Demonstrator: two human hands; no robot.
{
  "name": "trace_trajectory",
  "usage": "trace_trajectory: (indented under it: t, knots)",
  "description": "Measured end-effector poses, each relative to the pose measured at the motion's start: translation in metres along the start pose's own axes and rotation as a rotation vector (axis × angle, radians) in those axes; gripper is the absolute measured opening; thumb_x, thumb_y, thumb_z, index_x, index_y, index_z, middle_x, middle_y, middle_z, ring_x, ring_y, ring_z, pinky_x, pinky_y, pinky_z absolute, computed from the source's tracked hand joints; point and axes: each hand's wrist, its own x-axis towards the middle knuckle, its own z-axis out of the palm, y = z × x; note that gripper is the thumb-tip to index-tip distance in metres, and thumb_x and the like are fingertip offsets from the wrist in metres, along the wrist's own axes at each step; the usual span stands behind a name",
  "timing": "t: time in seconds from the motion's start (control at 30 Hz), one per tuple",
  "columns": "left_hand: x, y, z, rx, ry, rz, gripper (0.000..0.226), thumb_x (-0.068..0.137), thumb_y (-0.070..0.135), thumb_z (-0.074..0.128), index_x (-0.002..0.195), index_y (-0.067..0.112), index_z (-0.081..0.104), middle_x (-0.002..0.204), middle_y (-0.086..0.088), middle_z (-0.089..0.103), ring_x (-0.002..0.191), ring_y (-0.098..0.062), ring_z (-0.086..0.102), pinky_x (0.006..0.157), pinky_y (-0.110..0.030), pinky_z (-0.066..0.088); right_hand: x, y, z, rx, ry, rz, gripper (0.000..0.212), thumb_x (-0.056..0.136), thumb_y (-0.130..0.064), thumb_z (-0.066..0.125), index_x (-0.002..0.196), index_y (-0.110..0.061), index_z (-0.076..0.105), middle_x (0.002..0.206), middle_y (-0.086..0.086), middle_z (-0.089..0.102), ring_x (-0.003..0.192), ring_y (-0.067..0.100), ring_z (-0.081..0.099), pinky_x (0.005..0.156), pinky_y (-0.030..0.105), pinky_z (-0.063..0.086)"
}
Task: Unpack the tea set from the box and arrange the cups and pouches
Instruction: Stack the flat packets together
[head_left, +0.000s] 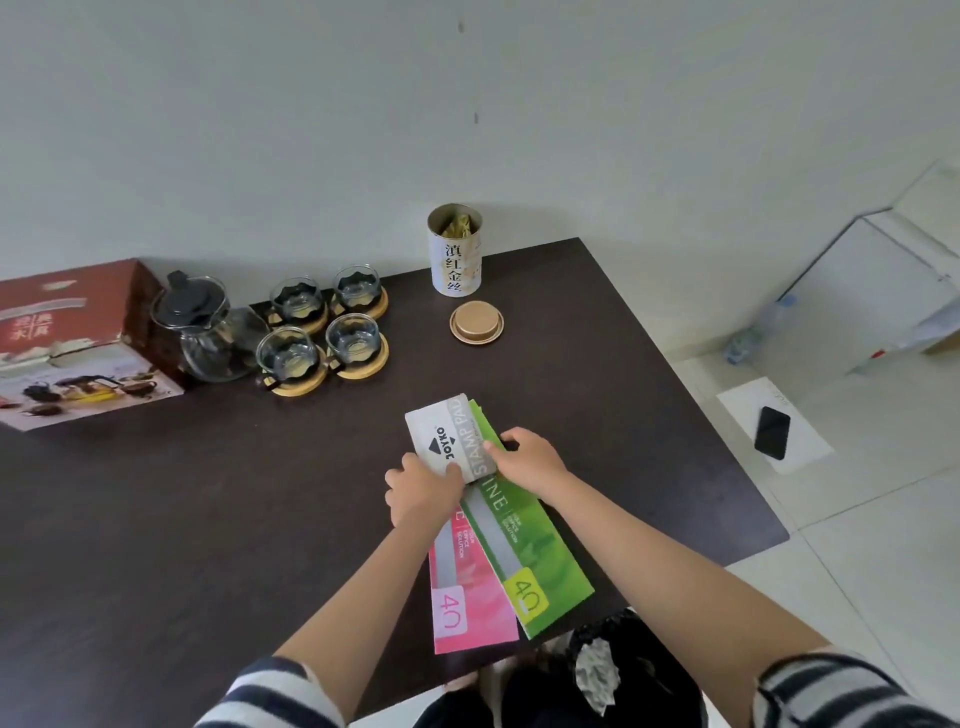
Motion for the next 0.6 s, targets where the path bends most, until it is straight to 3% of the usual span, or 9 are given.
trace_trajectory:
  t: [0.1,0.23,0.37,0.47,0.6]
  knots:
    - [0.004,-0.002,0.000,-0.005,-0.011,-0.002,0.057,0.085,0.041,0.053,0.131,0.011,0.038,0.127,-0.016,0.041,0.116,-0.040,0.046,0.094,-0.043,0.040,-0.006,-0.009,0.007,0.098,-0.059,0.007,0.046,0.092,-0.049,0.048,0.131,-0.025,0.048,0.122,0.001,0.057,0.100,0.022,0.060,0.062,0.034,0.056]
    - [0.007,-0.003,-0.002,0.030,-0.054,0.042,0.061,0.085,0.043,0.052,0.138,0.020,0.032,0.126,-0.014,0.039,0.114,-0.038,0.047,0.088,-0.041,0.041,-0.010,-0.015,0.017,0.064,-0.024,-0.025,0.032,0.090,-0.046,0.049,0.113,-0.023,0.053,0.104,0.000,0.063,0.087,0.019,0.062,0.063,0.036,0.059]
    - [0.008,-0.007,-0.007,0.005,-0.096,0.067,0.062,0.084,0.043,0.054,0.140,0.024,0.033,0.124,-0.013,0.039,0.111,-0.036,0.050,0.092,-0.041,0.046,-0.010,-0.011,0.014,0.073,0.026,-0.024,0.022,0.091,-0.040,0.051,0.099,-0.021,0.057,0.092,0.002,0.068,0.074,0.021,0.069,0.059,0.033,0.059]
    - [0.009,-0.012,-0.011,-0.024,-0.133,0.091,0.061,0.083,0.040,0.056,0.138,0.024,0.037,0.124,-0.013,0.043,0.111,-0.032,0.049,0.093,-0.044,0.048,-0.009,-0.007,0.011,0.060,0.024,-0.013,0.025,0.090,-0.036,0.057,0.076,-0.015,0.059,0.082,0.006,0.072,0.068,0.020,0.072,0.053,0.030,0.053]
    - [0.005,-0.015,-0.016,-0.087,-0.177,0.109,0.064,0.072,0.042,0.059,0.132,0.026,0.043,0.121,-0.010,0.049,0.103,-0.027,0.054,0.088,-0.044,0.052,-0.007,-0.008,0.012,0.045,0.028,-0.014,0.027,0.083,-0.028,0.061,0.062,-0.012,0.057,0.067,0.010,0.066,0.064,0.024,0.067,0.059,0.035,0.053]
